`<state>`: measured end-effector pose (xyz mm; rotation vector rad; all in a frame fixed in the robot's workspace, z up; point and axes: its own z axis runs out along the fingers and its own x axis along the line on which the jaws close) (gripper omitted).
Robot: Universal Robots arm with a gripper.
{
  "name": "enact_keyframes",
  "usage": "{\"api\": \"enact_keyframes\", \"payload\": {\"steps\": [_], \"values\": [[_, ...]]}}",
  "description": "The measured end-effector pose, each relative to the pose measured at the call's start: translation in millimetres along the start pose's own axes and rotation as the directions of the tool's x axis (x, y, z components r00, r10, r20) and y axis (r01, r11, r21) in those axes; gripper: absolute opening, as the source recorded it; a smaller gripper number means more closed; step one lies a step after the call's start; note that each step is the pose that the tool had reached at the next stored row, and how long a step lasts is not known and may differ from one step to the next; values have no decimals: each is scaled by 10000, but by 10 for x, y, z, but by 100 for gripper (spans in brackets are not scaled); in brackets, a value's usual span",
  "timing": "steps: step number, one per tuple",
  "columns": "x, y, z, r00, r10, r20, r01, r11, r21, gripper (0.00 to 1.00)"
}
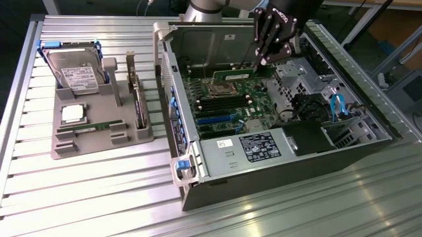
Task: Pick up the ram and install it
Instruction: 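Pick up the ram and move it above insertion slot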
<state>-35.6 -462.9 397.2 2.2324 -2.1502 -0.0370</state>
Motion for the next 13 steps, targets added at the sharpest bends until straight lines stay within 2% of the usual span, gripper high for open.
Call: {"api": "enact_keyframes", "payload": {"steps": [2, 9, 13], "values": [[3, -73, -3, 10000, -4, 0, 4, 10000, -4, 12], [0, -75, -4, 10000, -3, 0, 3, 10000, -4, 12], [-57, -77, -4, 10000, -3, 0, 3, 10000, -4, 12]]}}
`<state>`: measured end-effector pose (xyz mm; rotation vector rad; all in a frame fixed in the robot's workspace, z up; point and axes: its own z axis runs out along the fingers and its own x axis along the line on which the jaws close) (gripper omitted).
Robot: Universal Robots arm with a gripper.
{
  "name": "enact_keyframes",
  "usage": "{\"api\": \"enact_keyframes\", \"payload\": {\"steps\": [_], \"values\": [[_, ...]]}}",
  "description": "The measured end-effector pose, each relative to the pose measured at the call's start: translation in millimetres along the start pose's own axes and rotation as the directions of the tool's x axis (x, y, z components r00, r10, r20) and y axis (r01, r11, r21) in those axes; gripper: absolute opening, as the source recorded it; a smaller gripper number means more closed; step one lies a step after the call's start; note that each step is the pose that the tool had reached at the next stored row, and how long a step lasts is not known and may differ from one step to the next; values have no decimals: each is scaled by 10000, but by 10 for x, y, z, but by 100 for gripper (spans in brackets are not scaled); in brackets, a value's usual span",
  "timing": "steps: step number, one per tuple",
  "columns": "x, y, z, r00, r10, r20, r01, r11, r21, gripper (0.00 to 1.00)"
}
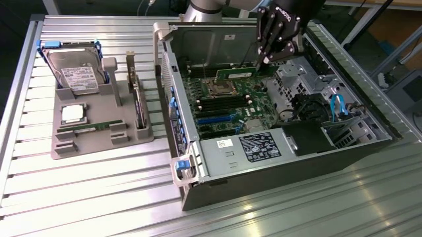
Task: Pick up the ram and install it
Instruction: 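Pick up the ram and move it above insertion slot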
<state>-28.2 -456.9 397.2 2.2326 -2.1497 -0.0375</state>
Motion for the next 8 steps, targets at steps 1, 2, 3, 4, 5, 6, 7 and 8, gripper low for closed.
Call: {"api": "enact_keyframes", "payload": {"steps": [1, 2, 3, 4, 5, 6, 7, 8], "values": [[-19, -1, 0, 10000, 0, 1, 0, 10000, 0, 12], [-39, -1, -1, 10000, 0, 0, 0, 10000, 0, 12], [-58, -2, -1, 10000, 0, -2, 0, 10000, 0, 12], [-78, -3, -1, 10000, 0, -1, 0, 10000, 0, 12], [-98, -4, -1, 10000, 0, 0, 0, 10000, 0, 12], [-131, -5, -1, 10000, 0, 1, 0, 10000, 0, 12], [-167, -6, -1, 10000, 0, 0, 0, 10000, 0, 12], [-194, -7, -2, 10000, 0, -1, 0, 10000, 0, 12]]}}
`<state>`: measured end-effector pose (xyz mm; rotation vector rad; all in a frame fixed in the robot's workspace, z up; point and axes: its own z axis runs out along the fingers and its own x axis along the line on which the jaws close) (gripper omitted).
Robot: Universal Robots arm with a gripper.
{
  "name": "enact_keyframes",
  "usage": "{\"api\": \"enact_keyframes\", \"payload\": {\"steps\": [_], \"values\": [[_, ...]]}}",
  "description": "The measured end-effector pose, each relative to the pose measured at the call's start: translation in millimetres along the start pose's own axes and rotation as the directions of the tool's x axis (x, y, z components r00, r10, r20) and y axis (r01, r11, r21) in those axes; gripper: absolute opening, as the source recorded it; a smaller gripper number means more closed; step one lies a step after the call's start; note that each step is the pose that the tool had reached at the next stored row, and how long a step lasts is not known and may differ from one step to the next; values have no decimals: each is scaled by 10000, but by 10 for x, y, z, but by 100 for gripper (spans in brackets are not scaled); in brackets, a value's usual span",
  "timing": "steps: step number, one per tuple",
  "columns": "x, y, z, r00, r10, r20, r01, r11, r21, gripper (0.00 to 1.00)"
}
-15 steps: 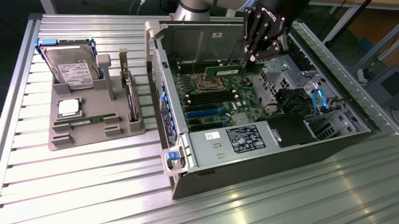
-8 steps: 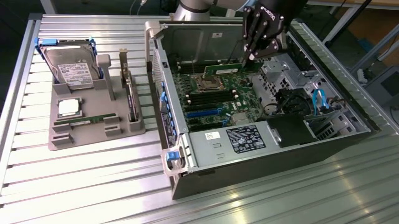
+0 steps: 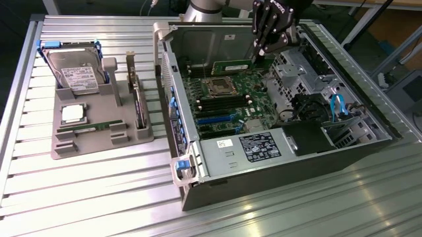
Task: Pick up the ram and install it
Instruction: 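Pick up the ram and move it above insertion slot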
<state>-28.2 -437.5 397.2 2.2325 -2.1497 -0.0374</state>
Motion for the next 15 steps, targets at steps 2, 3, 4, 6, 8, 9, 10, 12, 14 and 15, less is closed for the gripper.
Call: {"api": "enact_keyframes", "payload": {"steps": [2, 3, 4, 6, 8, 9, 10, 12, 14, 15], "values": [[-46, -2, 0, 10000, 0, 1, 0, 10000, 0, 12], [-70, -3, 1, 10000, -1, 1, 1, 10000, 0, 12], [-91, -4, 0, 10000, 0, 1, 0, 10000, 0, 12], [-137, -5, 0, 10000, 0, 0, 0, 10000, 0, 12], [-179, -7, 0, 10000, 0, 0, 0, 10000, 0, 12], [-199, -8, 0, 10000, 0, 1, 0, 10000, 0, 12], [-232, -9, 0, 10000, -1, 0, 1, 10000, 0, 12], [-298, -11, 0, 10000, 0, 0, 0, 10000, 0, 12], [-357, -14, 0, 10000, 0, 1, 0, 10000, 0, 12], [-378, -14, 0, 10000, 0, 1, 0, 10000, 0, 12]]}}
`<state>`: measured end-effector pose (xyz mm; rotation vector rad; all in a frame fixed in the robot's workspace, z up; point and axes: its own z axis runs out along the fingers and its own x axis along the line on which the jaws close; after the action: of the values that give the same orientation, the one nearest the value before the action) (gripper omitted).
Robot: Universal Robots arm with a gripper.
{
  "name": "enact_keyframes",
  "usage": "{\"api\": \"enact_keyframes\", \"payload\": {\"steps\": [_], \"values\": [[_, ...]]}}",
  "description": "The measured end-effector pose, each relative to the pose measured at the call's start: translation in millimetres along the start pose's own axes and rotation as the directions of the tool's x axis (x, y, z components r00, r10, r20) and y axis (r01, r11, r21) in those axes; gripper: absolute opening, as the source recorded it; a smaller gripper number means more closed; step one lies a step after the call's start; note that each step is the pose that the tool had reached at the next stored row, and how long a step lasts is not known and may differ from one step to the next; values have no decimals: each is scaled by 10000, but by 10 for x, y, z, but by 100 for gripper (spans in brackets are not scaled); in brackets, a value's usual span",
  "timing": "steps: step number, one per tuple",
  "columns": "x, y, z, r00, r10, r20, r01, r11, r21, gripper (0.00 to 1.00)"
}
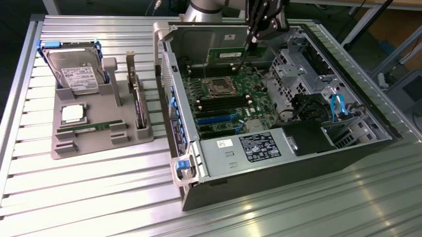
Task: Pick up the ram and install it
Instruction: 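Pick up the ram and move it above insertion slot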
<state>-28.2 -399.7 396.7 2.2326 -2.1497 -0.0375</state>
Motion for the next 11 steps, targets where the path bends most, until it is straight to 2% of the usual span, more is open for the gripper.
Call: {"api": "enact_keyframes", "payload": {"steps": [2, 6, 11], "values": [[-38, -2, 0, 10000, 0, 0, 0, 10000, 0, 12], [-40, -2, 3, 10000, -1, 4, 1, 10000, 1, 12], [-40, -5, 86, 10000, -3, 68, 3, 10000, 3, 12]]}}
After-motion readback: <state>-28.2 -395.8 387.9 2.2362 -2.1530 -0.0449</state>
